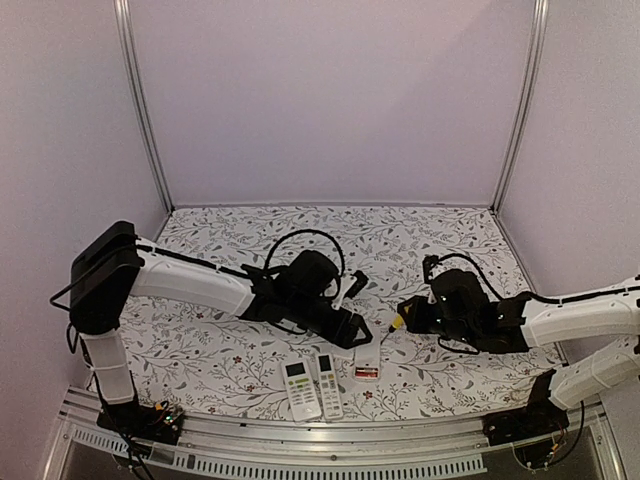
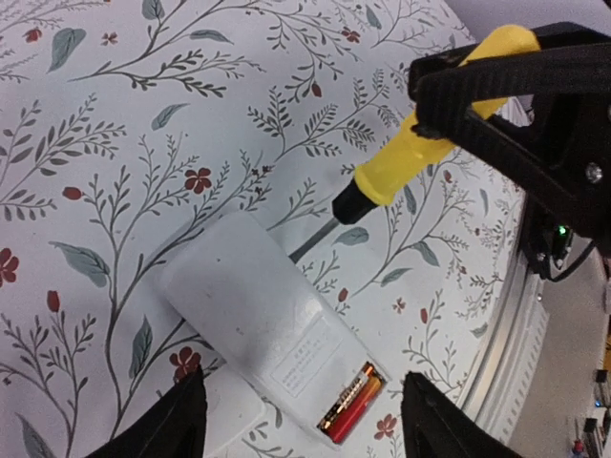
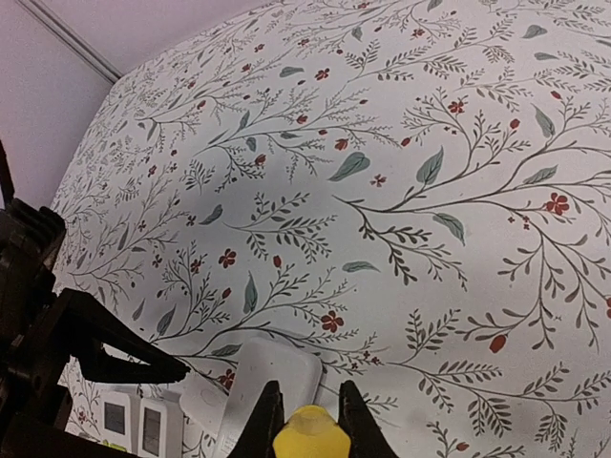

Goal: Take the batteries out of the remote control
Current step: Adjust the remote control without the battery cover at the center of the board.

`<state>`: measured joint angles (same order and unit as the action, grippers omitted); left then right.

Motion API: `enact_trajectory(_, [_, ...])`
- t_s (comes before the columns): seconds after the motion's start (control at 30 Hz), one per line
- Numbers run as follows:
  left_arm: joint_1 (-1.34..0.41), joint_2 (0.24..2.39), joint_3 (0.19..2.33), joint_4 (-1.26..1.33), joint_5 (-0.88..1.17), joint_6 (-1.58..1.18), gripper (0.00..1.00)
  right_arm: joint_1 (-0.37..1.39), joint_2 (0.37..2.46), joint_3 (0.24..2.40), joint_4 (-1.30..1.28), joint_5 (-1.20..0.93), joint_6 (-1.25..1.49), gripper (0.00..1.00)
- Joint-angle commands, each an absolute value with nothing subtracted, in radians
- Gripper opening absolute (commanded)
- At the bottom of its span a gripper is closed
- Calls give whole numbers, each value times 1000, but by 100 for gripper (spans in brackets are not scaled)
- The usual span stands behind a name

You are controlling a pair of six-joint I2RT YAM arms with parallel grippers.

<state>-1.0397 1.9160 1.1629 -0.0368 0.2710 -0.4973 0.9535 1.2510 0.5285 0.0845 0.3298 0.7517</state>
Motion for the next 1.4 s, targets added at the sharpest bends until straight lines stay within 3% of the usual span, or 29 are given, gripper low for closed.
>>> enact_trajectory(0.0, [-1006,1830,1106,-56,233,-474,70,954,1370,613,193,292,666,0])
enact_trajectory(0.33, [-934,1713,1022,-105,256,-332,71,963,1532,752,270,146,583,0])
enact_trajectory(0.7, [-916,1853,1160,-74,401,-199,71,942,1290,647,78,378,659,0])
enact_trajectory(0.97, [-943,2042,1336,-197,458,-46,71,922,1098,525,22,433,721,0])
enact_trajectory(1.37, [-991,2098,1344,-266,556,134,71,920,1006,459,23,438,752,0])
